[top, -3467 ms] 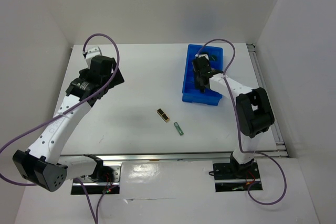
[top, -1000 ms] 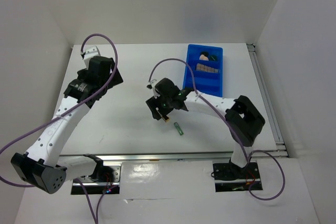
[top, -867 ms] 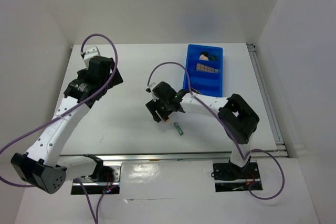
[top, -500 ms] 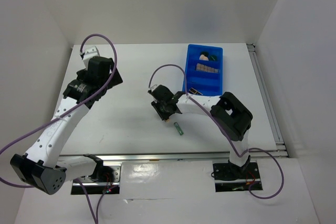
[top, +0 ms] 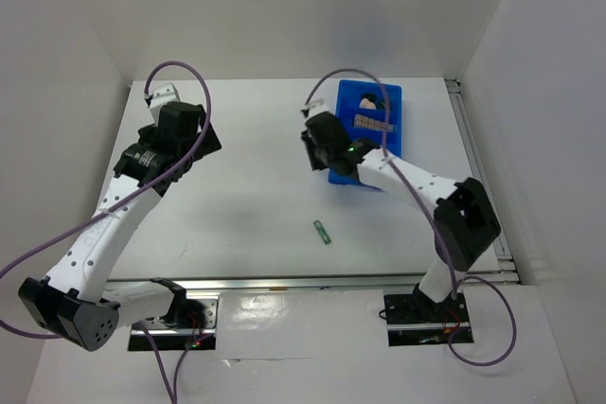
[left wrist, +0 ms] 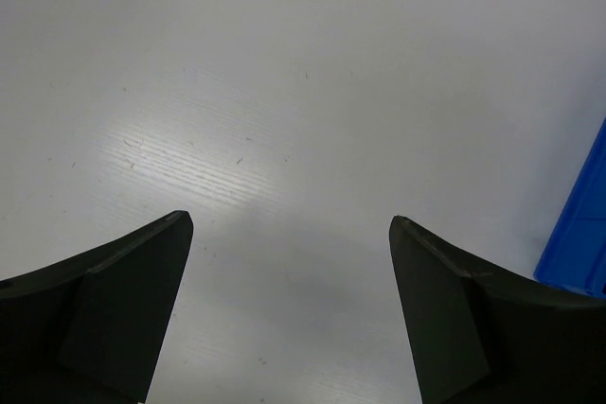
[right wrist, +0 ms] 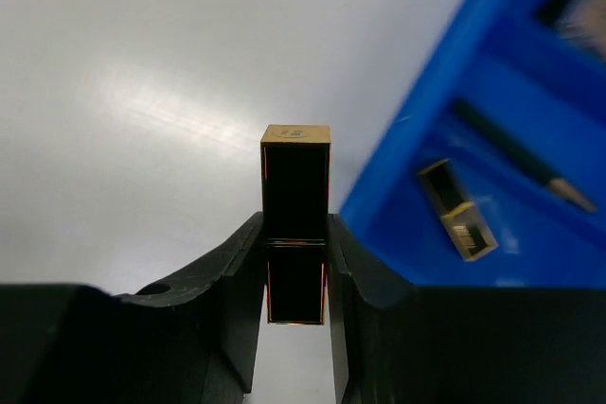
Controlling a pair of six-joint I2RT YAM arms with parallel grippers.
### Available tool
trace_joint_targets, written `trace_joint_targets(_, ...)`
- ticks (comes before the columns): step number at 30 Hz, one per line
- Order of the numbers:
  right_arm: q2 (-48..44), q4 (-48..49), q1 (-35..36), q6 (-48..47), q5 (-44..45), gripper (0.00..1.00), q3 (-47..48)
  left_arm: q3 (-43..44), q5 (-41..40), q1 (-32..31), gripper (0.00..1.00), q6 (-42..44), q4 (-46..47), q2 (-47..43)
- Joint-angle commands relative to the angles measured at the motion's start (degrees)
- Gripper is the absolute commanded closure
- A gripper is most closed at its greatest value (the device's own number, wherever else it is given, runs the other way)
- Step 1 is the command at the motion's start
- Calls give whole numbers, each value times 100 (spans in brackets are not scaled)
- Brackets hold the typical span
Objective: Organize the makeup
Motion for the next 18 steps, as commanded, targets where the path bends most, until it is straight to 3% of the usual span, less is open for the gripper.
trace_joint_targets(1, -503, 346, -692, -51, 534, 82, 47, 113, -126, 26, 1, 62, 80, -29)
trace_joint_targets(5, -399, 293, -1222, -51, 736, 83, -14, 113, -73, 26, 1, 62, 132, -29)
trace_joint_targets(14, 93, 512, -1495, 1, 736, 83, -436, 113, -73, 26, 1, 62, 132, -29)
trace_joint_targets(18, 217, 636, -1495, 1, 798, 77, -560, 113, -73, 26, 1, 62, 80, -29)
